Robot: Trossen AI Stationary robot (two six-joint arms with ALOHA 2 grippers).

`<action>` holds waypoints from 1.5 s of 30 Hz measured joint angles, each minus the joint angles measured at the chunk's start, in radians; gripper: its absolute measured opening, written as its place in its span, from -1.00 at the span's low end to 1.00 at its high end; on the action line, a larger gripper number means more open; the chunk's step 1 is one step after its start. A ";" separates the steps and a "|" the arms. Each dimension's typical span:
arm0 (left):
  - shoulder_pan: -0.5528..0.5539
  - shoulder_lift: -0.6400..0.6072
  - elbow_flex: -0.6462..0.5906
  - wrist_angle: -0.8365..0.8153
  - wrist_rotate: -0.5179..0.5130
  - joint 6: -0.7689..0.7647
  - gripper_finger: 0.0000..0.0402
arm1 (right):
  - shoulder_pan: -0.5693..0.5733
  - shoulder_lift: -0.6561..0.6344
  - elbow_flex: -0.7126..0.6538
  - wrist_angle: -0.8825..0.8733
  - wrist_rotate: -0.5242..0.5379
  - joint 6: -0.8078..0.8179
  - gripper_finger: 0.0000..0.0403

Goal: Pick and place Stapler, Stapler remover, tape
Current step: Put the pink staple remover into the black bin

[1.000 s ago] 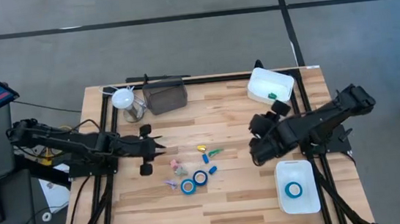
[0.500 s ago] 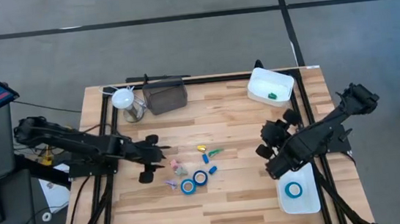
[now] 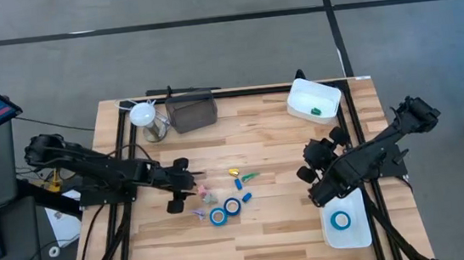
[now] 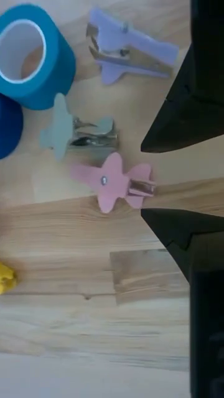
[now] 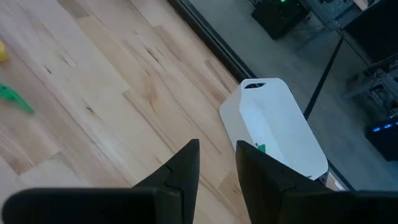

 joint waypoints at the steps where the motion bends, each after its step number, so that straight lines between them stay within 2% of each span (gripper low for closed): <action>1: 0.000 0.010 0.000 0.016 0.000 0.000 -0.26 | 0.000 0.000 0.000 0.000 0.000 0.000 -0.52; 15: 0.032 0.040 0.000 0.063 -0.005 0.003 -0.33 | 0.000 0.000 0.000 0.001 0.000 0.003 -0.52; 31: 0.049 0.039 0.000 0.066 0.006 0.004 -0.96 | 0.000 0.000 0.001 -0.003 0.000 0.003 -0.52; 42: 0.049 0.039 0.000 0.067 0.008 0.002 -0.99 | 0.000 0.001 0.001 -0.009 0.001 0.003 -0.52; 45: 0.049 0.039 0.000 0.070 -0.003 -0.039 -0.98 | 0.000 0.001 0.001 -0.009 0.000 0.003 -0.52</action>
